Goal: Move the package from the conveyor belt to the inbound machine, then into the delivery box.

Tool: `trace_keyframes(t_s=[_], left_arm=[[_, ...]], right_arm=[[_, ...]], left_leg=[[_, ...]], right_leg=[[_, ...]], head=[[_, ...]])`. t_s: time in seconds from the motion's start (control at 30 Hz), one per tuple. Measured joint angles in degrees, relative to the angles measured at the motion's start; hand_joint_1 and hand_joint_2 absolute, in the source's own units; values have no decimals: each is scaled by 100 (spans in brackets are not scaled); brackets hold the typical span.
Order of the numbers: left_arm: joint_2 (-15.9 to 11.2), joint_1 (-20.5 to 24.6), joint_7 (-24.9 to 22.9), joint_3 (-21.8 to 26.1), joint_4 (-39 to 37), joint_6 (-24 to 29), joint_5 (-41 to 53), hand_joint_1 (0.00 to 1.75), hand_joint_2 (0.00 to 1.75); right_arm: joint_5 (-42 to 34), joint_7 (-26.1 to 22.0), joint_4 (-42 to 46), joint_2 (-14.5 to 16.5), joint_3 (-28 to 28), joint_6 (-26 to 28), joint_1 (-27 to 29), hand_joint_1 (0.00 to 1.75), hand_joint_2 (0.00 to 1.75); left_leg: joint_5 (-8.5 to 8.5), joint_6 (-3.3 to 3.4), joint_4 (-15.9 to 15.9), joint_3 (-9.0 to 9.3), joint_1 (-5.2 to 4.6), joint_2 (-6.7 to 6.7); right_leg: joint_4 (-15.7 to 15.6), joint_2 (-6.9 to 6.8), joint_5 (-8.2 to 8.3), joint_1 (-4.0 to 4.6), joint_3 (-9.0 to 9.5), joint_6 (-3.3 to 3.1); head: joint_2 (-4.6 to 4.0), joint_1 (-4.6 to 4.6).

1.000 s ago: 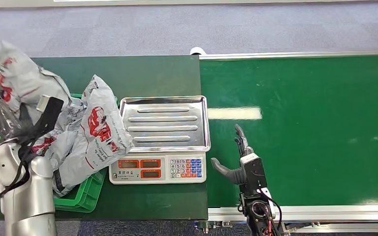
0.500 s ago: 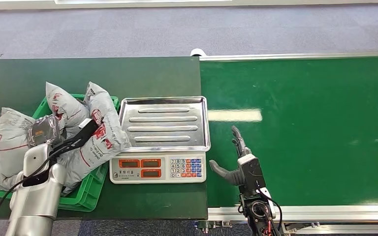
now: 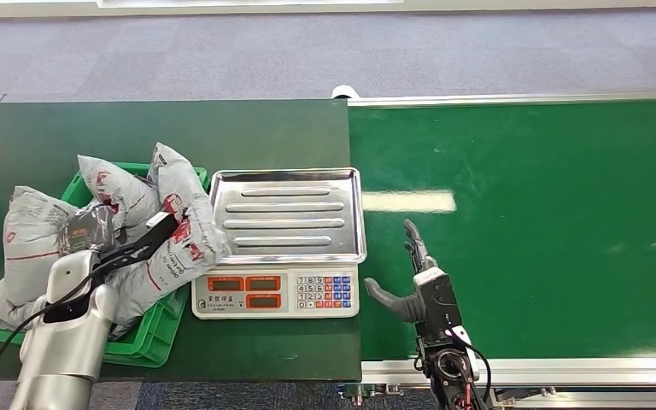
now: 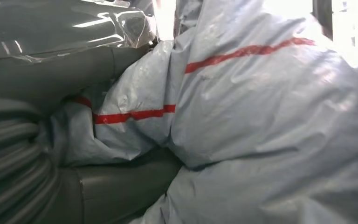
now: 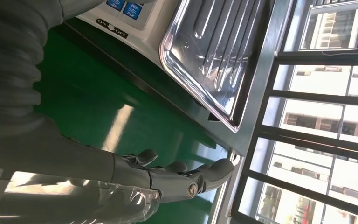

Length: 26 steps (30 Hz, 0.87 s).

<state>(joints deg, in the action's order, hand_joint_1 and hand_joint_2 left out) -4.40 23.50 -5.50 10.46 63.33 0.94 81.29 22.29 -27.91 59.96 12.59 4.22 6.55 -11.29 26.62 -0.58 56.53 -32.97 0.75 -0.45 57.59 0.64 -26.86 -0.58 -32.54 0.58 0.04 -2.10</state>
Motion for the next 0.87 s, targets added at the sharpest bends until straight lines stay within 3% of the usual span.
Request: trace_keyframes(t_s=[0.17, 0.27, 0.37, 0.5, 0.6, 0.7, 0.87], left_arm=[[30, -89, 47, -236, 107, 156, -192, 0, 175], [68, -201, 273, -449, 261, 980, -518, 0, 175], [186, -308, 989, -691, 575, 2254, -1412, 0, 175], [488, -434, 2544, -1025, 1265, 3690, -2652, 0, 175], [835, -676, 3557, -1165, 1654, 3884, -3198, 0, 175], [1188, -1001, 4147, -1255, 1820, 3884, -3465, 0, 175], [1541, -1243, 4520, -1121, 1937, 3885, -3673, 0, 175]], right_arm=[[8, 24, 44, 1, -26, -10, 38, 0, 175], [1, 55, 144, 7, -33, -23, 112, 0, 175], [-40, 82, 250, 17, -36, -25, 182, 0, 175], [-126, 52, 267, 40, -19, 12, 171, 0, 175], [-190, -49, 196, 48, 2, 60, 74, 0, 175], [-227, -133, 96, 45, 10, 77, -20, 0, 175], [-248, -181, 7, 44, 21, 78, -52, 0, 175]], left_leg=[[-2, 2, 1, -1, 0, -20], [-4, 4, 2, -11, 0, -23], [-4, 4, 4, -22, 0, -22], [0, 5, 4, -32, -3, -20], [4, 3, 4, -34, -4, -18], [4, 3, 4, -38, -2, -17], [4, 2, 3, -40, 0, -17]], right_leg=[[0, -23, -5, 0, 4, -2], [0, -28, -5, 0, -2, -2], [-1, -27, -3, -1, -10, 0], [-3, -24, -3, -3, -19, 1], [-5, -21, -3, -5, -25, 1], [-5, -20, -4, -2, -30, 0], [-5, -20, -4, 1, -31, 0]], head=[[0, 2], [0, 2], [0, 2], [0, 1], [0, 0], [0, 1], [0, 0]])
